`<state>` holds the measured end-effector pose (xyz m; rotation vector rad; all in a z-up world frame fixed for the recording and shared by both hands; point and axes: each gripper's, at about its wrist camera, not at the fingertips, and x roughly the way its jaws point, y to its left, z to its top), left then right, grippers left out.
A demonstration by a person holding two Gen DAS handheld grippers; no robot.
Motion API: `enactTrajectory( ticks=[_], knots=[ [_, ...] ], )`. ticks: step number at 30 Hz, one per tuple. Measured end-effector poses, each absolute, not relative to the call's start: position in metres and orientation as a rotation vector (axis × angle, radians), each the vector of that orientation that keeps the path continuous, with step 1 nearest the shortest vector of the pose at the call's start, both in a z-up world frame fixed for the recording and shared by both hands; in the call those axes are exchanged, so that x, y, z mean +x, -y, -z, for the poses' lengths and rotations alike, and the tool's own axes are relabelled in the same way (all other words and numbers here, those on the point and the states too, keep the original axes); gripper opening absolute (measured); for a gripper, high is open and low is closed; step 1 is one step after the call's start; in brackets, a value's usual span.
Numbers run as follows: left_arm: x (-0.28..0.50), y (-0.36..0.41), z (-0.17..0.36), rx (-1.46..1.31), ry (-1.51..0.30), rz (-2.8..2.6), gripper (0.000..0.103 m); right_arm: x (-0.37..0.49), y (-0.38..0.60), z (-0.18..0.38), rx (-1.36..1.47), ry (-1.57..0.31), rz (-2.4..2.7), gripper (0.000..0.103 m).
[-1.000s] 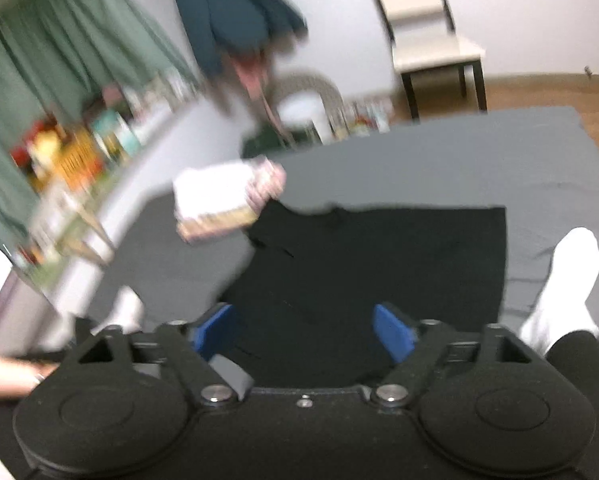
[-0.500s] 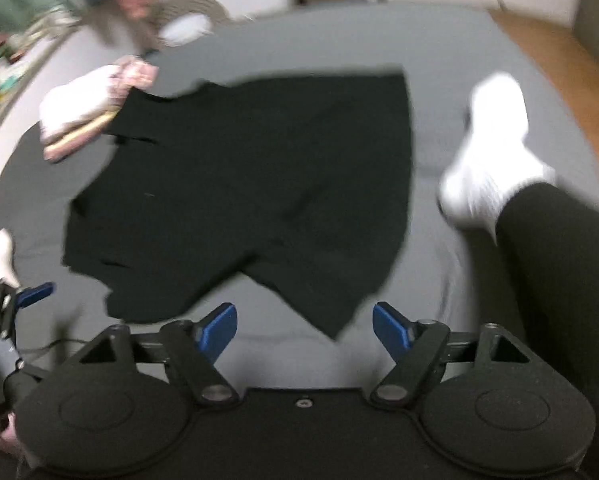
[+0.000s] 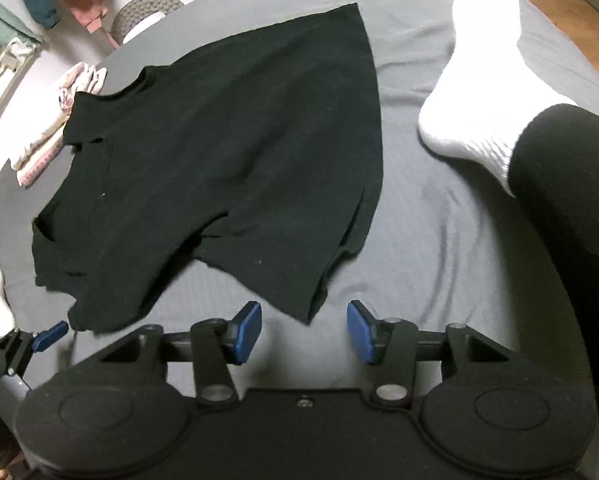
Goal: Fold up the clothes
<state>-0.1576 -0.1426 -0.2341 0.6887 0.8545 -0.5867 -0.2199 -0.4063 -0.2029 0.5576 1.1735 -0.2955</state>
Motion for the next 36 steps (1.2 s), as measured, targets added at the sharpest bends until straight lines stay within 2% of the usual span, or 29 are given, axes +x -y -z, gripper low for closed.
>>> enactTrajectory(
  ticks=[3,6,7,8,9,10,11,17,21,31,32,34,36],
  knots=[
    [-0.152,0.144,0.234,0.610,-0.877,0.556,0.042,-0.213,0.401,0.210,0.525,-1.189,0.273,0.036],
    [-0.148,0.147,0.235,0.600,-0.872,0.564,0.035,-0.203,0.392,0.216,0.470,-1.182,0.249,0.032],
    [-0.146,0.149,0.236,0.607,-0.863,0.566,0.033,-0.200,0.389,0.217,0.454,-1.180,0.243,0.028],
    [-0.143,0.149,0.236,0.588,-0.867,0.562,0.025,-0.198,0.387,0.219,0.444,-1.186,0.235,0.025],
    [-0.139,0.149,0.237,0.564,-0.875,0.557,0.013,-0.196,0.385,0.220,0.436,-1.192,0.232,0.013],
    [-0.135,0.148,0.236,0.525,-0.891,0.551,0.006,-0.196,0.385,0.220,0.442,-1.189,0.223,0.002],
    [-0.131,0.146,0.235,0.483,-0.909,0.544,0.001,-0.196,0.385,0.219,0.452,-1.183,0.214,0.002],
    [-0.103,0.120,0.216,0.191,-0.924,0.496,0.001,-0.211,0.425,0.196,0.761,-0.969,0.217,0.002],
    [-0.075,0.100,0.221,-0.023,-0.962,0.433,0.001,-0.208,0.445,0.195,0.857,-0.897,0.263,0.002],
    [-0.086,0.103,0.225,0.111,-1.099,0.450,0.002,-0.191,0.454,0.193,0.857,-0.899,0.259,0.002],
    [-0.092,0.101,0.223,0.123,-1.086,0.446,0.007,-0.192,0.453,0.190,0.854,-0.885,0.251,0.002],
    [-0.104,0.098,0.219,0.151,-1.054,0.433,0.029,-0.194,0.452,0.184,0.848,-0.855,0.235,0.002],
    [-0.116,0.095,0.216,0.191,-1.018,0.436,0.081,-0.198,0.453,0.177,0.849,-0.831,0.236,0.002]
  ],
)
